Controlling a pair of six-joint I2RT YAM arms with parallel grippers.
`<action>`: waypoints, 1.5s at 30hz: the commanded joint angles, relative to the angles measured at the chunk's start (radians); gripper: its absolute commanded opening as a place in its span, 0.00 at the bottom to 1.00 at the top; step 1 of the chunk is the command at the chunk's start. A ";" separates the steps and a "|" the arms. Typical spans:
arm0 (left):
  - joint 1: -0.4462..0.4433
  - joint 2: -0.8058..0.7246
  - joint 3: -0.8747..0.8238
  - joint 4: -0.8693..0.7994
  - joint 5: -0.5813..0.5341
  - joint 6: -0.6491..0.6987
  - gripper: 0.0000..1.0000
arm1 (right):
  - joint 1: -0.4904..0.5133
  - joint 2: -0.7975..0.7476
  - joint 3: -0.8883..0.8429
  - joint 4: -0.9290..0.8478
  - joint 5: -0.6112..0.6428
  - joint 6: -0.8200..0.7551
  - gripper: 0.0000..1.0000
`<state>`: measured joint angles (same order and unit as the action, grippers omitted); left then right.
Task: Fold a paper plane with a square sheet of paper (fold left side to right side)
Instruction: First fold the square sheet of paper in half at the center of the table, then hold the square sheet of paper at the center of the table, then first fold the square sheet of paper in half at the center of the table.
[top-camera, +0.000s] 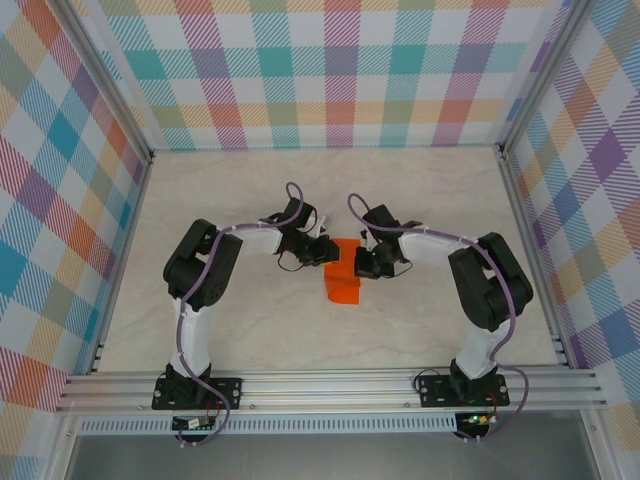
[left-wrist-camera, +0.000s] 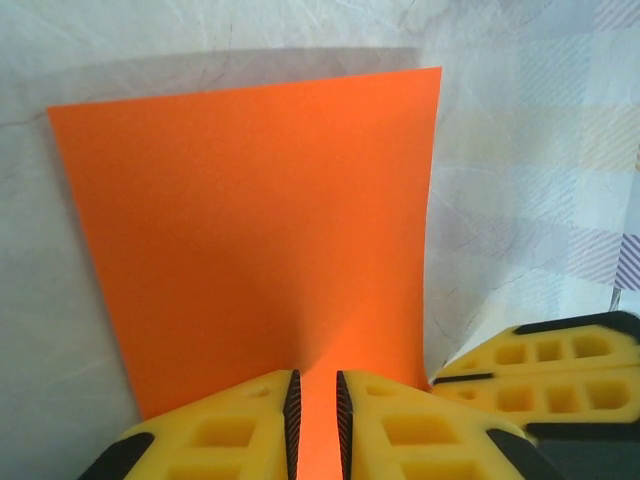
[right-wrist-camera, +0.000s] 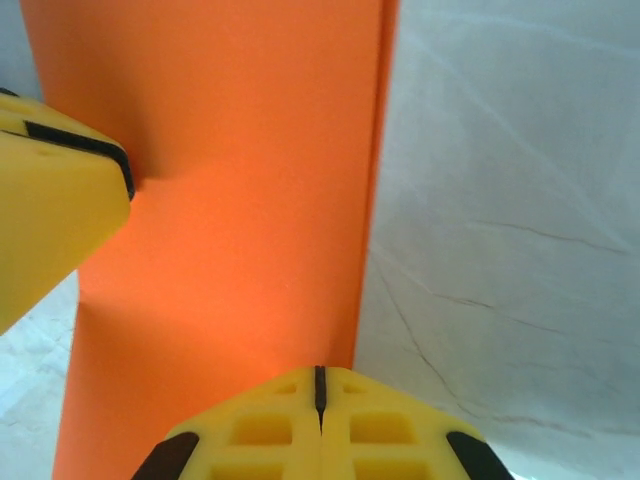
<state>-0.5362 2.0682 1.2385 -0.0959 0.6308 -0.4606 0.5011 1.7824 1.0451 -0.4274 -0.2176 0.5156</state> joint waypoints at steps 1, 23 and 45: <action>-0.016 0.021 -0.049 -0.015 -0.049 -0.010 0.19 | -0.068 -0.070 0.011 0.021 -0.082 0.014 0.03; -0.027 -0.014 -0.059 -0.019 -0.049 0.003 0.19 | -0.065 0.291 0.313 0.028 -0.168 0.022 0.00; -0.077 -0.120 -0.137 -0.013 -0.003 0.110 0.25 | -0.052 0.333 0.285 -0.050 -0.068 0.007 0.00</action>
<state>-0.6044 1.9362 1.1152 -0.0837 0.6266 -0.3866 0.4400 2.0655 1.3426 -0.3843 -0.3557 0.5377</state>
